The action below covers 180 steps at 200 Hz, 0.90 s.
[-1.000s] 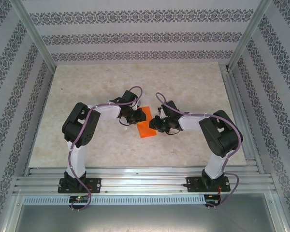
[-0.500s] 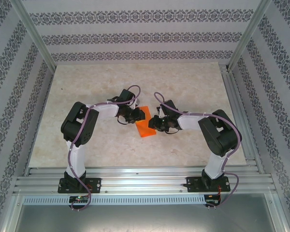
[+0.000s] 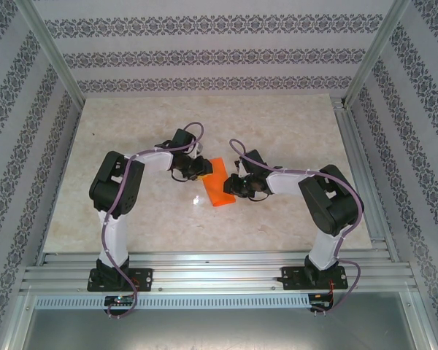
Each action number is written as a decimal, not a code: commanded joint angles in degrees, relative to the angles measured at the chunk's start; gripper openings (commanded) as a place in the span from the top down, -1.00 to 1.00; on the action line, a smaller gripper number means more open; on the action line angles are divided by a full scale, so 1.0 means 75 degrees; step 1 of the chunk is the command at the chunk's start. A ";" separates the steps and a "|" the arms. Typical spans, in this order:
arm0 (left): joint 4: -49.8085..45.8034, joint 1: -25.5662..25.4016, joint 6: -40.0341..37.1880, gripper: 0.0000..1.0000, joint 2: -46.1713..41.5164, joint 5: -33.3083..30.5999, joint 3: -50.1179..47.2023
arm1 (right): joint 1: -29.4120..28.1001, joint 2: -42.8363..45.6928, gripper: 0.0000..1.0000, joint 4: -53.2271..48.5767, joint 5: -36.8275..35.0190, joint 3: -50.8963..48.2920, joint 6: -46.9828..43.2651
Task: Fold a paper plane with a square sheet of paper (fold left side to right side)
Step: First fold in half a square sheet of paper at the center of the table.
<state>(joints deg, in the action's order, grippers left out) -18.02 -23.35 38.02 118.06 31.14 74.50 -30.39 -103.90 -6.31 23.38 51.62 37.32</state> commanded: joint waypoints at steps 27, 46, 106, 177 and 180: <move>0.0107 0.0444 -0.0237 0.35 0.0725 -0.0620 0.0524 | -0.0061 -0.0385 0.52 -0.1273 -0.0714 -0.0155 -0.0240; 0.0363 0.0619 -0.0117 0.35 0.0857 -0.0590 0.0552 | -0.0069 -0.0385 0.52 -0.1302 -0.0720 -0.0144 -0.0252; 0.0994 0.1054 0.0119 0.22 0.1092 -0.0373 0.1059 | -0.0084 -0.0397 0.53 -0.1321 -0.0726 -0.0144 -0.0227; 0.1739 0.1285 0.0491 0.20 0.1218 -0.0141 0.1530 | -0.0108 -0.0385 0.52 -0.1313 -0.0738 -0.0121 -0.0207; 0.1766 0.1302 0.0496 0.20 0.1206 -0.0148 0.1522 | -0.0099 -0.0385 0.53 -0.1309 -0.0738 -0.0120 -0.0204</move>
<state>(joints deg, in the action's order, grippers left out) -9.80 -14.48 40.95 125.78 32.23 84.16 -30.65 -104.12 -7.53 21.91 52.40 36.67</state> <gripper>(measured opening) 0.402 0.237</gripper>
